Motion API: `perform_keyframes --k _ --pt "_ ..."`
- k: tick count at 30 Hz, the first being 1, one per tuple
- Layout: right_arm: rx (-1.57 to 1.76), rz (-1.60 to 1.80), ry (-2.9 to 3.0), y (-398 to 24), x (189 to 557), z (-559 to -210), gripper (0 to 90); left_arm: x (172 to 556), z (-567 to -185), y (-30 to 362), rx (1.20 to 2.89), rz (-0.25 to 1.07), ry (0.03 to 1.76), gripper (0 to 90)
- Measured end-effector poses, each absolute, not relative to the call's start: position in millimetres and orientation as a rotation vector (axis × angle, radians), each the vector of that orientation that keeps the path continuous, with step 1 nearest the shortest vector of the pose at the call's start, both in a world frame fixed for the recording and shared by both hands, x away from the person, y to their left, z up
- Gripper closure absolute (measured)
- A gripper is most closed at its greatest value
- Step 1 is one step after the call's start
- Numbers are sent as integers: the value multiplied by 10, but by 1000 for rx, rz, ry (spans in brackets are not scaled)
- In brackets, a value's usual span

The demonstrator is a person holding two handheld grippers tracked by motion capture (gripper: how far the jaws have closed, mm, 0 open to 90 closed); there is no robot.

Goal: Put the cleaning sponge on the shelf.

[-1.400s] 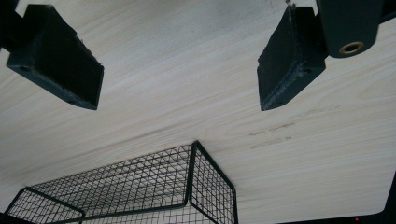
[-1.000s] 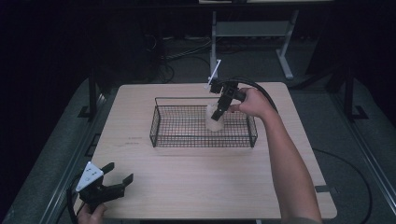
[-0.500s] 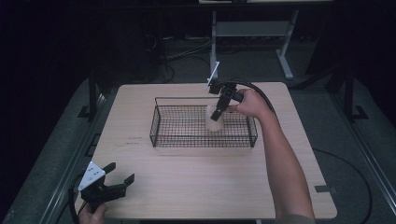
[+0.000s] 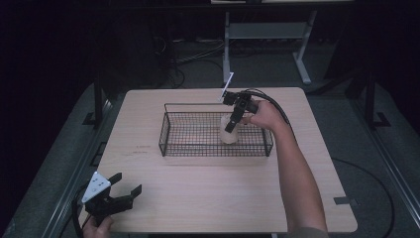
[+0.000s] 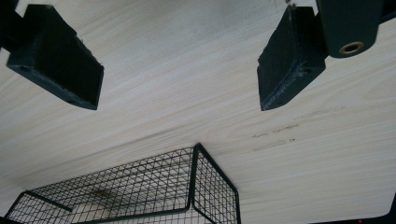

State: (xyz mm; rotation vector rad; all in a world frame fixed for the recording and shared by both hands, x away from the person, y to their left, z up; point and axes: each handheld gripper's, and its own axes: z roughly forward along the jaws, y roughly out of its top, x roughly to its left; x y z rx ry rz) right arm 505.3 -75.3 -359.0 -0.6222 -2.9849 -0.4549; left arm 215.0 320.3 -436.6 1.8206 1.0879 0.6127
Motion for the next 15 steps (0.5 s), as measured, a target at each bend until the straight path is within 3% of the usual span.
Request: perform_keyframes --k 15 --pt "-635 -442 -2986 -726 5056 -3734 280 2154 -4368 3196 1823 609 1086 138"
